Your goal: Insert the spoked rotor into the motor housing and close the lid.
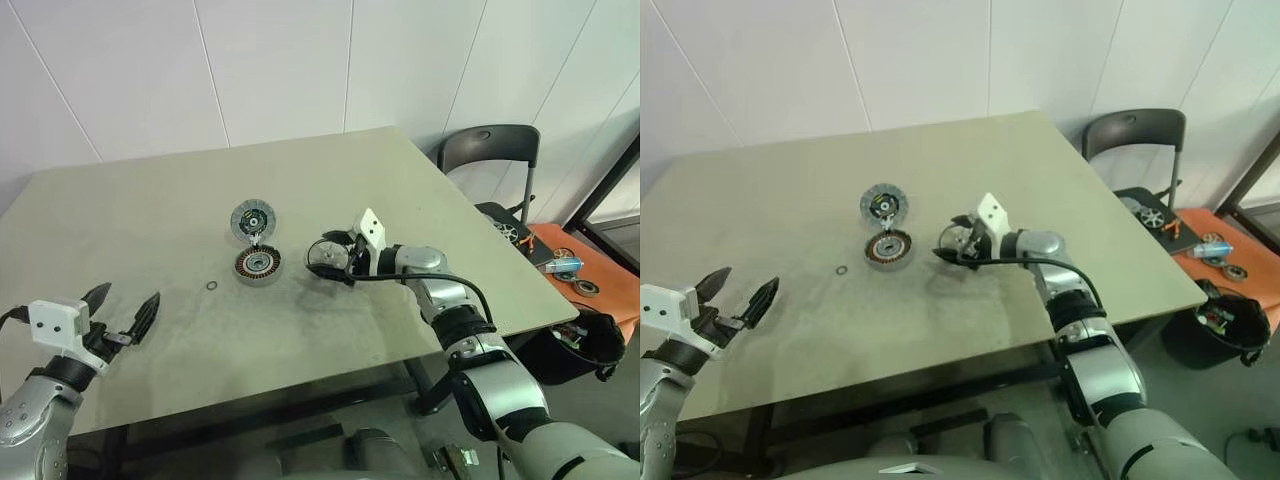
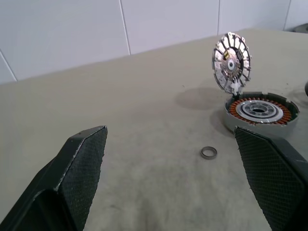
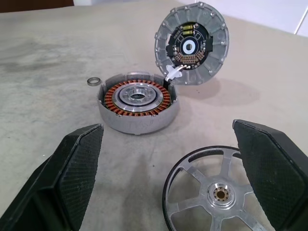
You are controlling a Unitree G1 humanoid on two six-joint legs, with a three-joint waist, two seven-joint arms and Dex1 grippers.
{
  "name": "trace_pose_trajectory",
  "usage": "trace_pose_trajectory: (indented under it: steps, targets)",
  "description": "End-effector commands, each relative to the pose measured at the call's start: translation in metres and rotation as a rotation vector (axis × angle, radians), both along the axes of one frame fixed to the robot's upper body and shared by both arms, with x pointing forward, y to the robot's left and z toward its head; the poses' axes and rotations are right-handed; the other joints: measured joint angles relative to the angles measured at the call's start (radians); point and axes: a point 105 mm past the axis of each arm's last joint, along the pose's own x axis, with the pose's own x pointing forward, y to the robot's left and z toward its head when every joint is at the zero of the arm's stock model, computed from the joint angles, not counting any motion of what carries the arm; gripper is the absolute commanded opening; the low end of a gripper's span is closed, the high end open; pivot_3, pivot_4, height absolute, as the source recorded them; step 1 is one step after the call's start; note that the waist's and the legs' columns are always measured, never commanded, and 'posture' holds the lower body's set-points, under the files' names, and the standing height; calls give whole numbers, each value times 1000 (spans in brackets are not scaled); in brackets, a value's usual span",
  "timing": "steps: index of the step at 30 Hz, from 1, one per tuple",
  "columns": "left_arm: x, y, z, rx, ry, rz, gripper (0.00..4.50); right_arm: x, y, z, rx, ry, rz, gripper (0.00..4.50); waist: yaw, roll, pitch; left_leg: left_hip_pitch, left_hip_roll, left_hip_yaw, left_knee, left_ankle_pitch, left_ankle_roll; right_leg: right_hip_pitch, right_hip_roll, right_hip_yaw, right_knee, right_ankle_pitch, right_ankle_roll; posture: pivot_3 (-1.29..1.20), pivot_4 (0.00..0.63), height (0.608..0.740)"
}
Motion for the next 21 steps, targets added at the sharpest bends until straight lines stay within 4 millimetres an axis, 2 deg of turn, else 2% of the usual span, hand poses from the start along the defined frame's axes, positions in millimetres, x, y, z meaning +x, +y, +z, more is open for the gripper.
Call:
trace_pose_trajectory:
  steps: [1, 21]
  targets:
    - [-1, 4, 10, 24, -47, 9, 4485, 6, 1, 15, 0, -64, 0, 4500, 0, 0, 0, 0, 0, 0, 0, 0, 0, 0, 0, 0, 0, 0, 0, 0, 0, 740]
    - [-4, 0, 4, 19, -25, -6, 4485, 2, -2, 11, -23, -66, 14, 4500, 0, 0, 0, 0, 0, 0, 0, 0, 0, 0, 0, 0, 0, 0, 0, 0, 0, 740]
